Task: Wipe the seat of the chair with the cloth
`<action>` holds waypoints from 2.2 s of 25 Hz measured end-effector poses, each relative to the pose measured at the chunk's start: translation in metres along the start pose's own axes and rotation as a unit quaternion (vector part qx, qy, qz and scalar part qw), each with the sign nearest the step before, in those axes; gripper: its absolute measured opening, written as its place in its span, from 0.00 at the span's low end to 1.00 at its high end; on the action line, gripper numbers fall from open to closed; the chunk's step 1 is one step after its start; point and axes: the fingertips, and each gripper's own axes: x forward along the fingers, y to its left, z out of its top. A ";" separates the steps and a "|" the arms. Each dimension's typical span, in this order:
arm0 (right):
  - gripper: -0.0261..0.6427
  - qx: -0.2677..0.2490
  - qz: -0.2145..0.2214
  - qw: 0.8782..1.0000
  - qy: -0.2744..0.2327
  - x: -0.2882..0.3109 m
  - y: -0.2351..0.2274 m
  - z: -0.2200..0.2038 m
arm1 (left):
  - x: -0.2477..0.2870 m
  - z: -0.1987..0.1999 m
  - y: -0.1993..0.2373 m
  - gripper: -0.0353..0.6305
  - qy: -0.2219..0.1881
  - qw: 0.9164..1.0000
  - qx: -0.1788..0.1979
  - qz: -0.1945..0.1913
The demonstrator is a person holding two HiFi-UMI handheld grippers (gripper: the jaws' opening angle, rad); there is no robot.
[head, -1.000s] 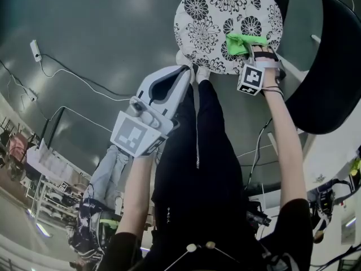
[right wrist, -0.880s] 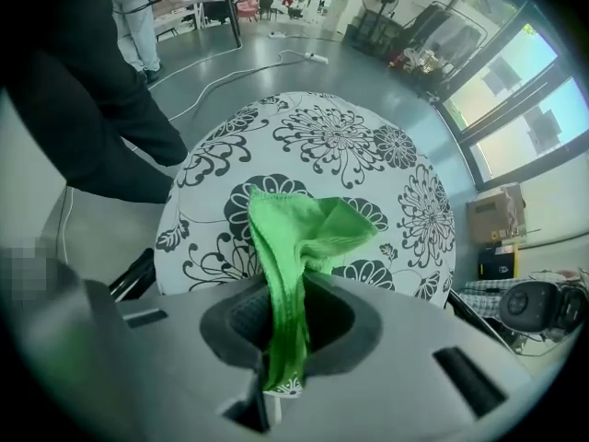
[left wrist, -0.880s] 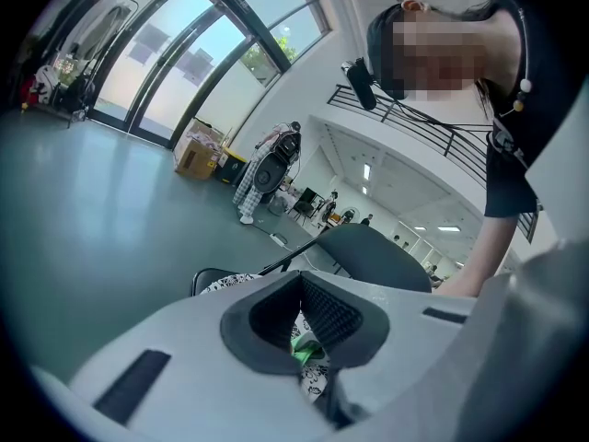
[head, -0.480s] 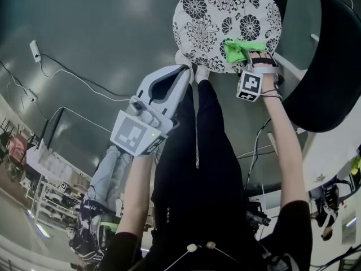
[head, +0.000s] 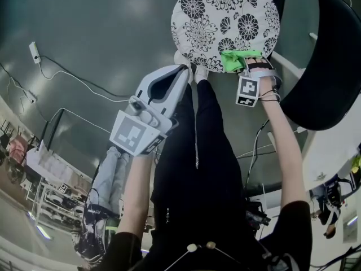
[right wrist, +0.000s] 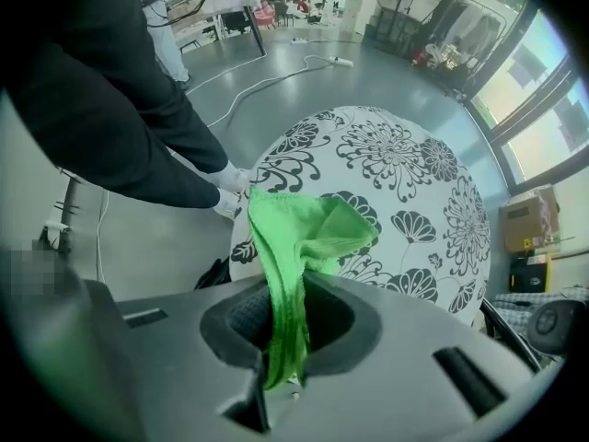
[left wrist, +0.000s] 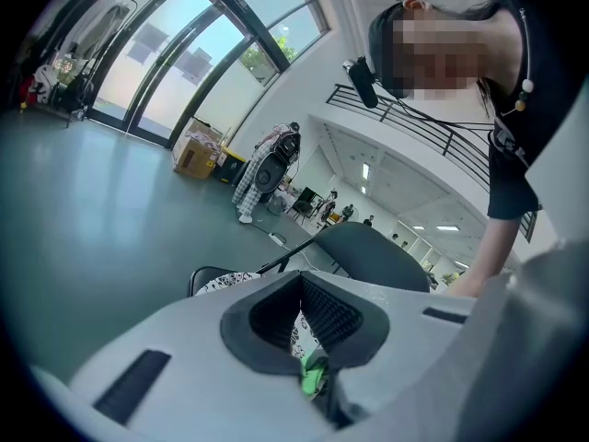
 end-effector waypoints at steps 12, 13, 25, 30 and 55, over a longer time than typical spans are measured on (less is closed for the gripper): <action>0.12 -0.045 0.074 0.996 -0.007 -0.005 0.027 0.007 | 0.006 0.006 0.007 0.06 -0.003 1.000 -0.001 0.001; 0.12 -0.047 0.073 0.996 -0.008 -0.006 0.027 0.007 | 0.006 0.007 0.008 0.06 -0.003 1.000 -0.001 0.002; 0.12 -0.024 -0.006 0.999 -0.022 -0.030 -0.042 0.007 | 0.003 0.006 0.004 0.06 -0.004 1.000 0.001 0.002; 0.12 0.024 -0.076 0.997 -0.023 -0.036 -0.124 0.004 | 0.003 0.010 0.003 0.06 -0.004 1.000 0.003 0.002; 0.12 0.055 -0.177 0.983 -0.006 -0.038 -0.267 0.000 | -0.003 0.022 0.022 0.06 -0.007 1.000 0.001 0.027</action>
